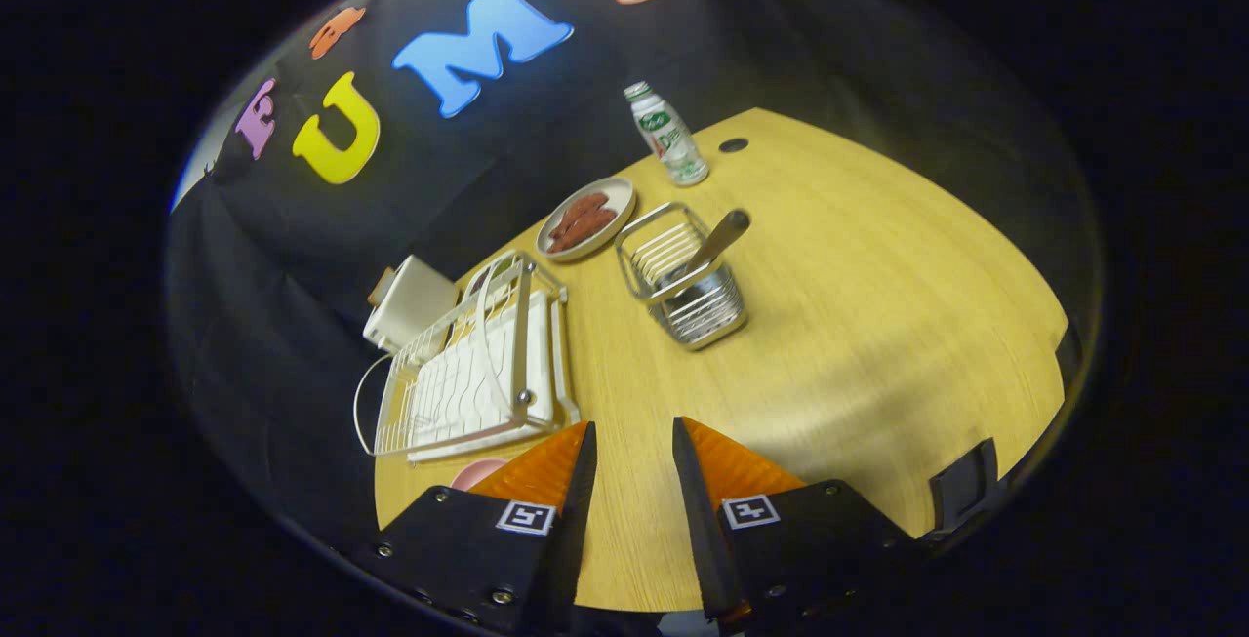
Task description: Take the plate from the dish rack, then take the spoon from the basket and place it into the plate.
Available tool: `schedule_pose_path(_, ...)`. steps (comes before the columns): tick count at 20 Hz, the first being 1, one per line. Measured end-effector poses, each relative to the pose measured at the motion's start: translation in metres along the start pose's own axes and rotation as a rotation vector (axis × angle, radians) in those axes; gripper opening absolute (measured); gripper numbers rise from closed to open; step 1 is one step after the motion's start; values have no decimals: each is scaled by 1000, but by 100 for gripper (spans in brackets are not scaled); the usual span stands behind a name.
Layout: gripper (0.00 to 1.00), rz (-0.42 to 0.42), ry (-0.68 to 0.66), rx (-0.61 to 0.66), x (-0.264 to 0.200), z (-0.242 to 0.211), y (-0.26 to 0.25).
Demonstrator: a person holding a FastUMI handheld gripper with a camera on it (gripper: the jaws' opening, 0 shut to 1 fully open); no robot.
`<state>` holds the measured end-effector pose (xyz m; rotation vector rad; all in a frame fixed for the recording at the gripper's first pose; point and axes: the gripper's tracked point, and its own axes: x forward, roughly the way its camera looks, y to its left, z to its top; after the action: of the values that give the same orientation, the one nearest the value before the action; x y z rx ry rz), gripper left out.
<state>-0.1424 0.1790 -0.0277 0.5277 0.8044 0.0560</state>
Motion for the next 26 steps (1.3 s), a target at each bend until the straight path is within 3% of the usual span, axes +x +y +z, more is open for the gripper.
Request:
schedule_pose_path(8, 48, -88, -298, 119, 15, 67, -24)
schedule_pose_path(15, 48, -126, -417, 289, 49, 93, -30)
schedule_pose_path(17, 26, -155, -430, 316, 57, 97, -36)
schedule_pose_path(18, 26, -170, -421, 321, 55, 94, -37)
schedule_pose_path(20, 12, -169, -427, 312, 63, 101, -36)
schedule_pose_path(26, 12, -159, -428, 139, 58, 124, -15)
